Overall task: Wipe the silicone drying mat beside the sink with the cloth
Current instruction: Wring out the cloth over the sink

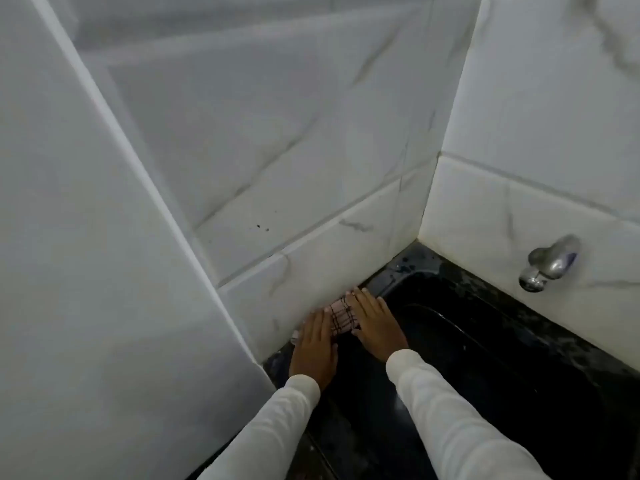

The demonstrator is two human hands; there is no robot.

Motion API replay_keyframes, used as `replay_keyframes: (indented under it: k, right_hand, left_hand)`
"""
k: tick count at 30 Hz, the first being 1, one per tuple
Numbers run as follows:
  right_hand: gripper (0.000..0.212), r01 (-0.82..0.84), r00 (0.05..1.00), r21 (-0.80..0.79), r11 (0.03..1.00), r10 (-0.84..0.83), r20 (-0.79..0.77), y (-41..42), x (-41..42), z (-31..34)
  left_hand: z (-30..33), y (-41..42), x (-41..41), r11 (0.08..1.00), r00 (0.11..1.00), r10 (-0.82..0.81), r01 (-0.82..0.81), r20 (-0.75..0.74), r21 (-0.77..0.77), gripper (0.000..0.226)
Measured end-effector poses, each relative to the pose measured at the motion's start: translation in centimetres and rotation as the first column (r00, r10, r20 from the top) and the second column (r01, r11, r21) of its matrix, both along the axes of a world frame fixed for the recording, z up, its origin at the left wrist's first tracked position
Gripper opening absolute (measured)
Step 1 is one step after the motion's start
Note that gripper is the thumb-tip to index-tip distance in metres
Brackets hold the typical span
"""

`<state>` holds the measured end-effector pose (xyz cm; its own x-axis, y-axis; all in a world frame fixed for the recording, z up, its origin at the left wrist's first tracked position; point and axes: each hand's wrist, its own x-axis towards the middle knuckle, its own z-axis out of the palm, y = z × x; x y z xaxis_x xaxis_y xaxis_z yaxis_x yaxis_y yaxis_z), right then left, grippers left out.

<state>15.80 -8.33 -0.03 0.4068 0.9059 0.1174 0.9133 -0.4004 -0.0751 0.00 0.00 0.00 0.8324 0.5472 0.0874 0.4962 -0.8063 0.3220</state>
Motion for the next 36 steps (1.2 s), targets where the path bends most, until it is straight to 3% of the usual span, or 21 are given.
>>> replay_keyframes:
  k: [3, 8, 12, 17, 22, 27, 36]
  right_hand:
    - [0.098, -0.027, 0.996, -0.035, 0.999, 0.024, -0.090, 1.2, -0.2, -0.7]
    - [0.084, -0.093, 0.993, -0.113, 0.989, 0.084, -0.084, 3.0, 0.4, -1.5]
    - [0.080, -0.103, 0.993, -0.146, 0.984, 0.092, -0.080, 4.2, 0.6, -1.9]
    - [0.042, -0.092, 0.996, -0.112, 0.989, 0.092, -0.005, 5.6, 1.5, -1.2]
    - [0.031, -0.077, 0.996, -0.101, 0.992, 0.081, 0.037, 5.6, 2.1, -1.2]
    - [0.032, -0.054, 0.994, -0.105, 0.993, 0.064, 0.088, 4.6, 2.3, 0.5]
    - [0.055, 0.202, 0.968, -0.097, 0.975, -0.184, 0.170, -5.2, 3.9, 5.4]
  left_hand:
    - [-0.7, 1.0, 0.2, 0.994, 0.995, 0.104, -0.104, 0.000, -0.043, 0.065]
    - [-1.8, 1.9, -0.3, 0.988, 0.990, 0.121, -0.127, -0.076, -0.082, 0.064]
    - [-3.0, 2.7, -0.7, 0.997, 0.996, 0.078, -0.078, -0.040, -0.007, 0.044]
    - [-2.6, 3.7, -0.5, 0.994, 0.993, -0.007, 0.019, -0.115, 0.107, 0.046]
    - [-3.0, 4.9, -0.4, 0.971, 0.981, -0.096, 0.130, -0.170, 0.201, 0.035]
    - [-1.1, 4.8, 0.2, 0.957, 0.970, -0.152, 0.192, -0.188, 0.217, 0.034]
    - [3.7, 2.1, 5.6, 0.890, 0.924, -0.374, 0.383, -0.083, 0.248, 0.039]
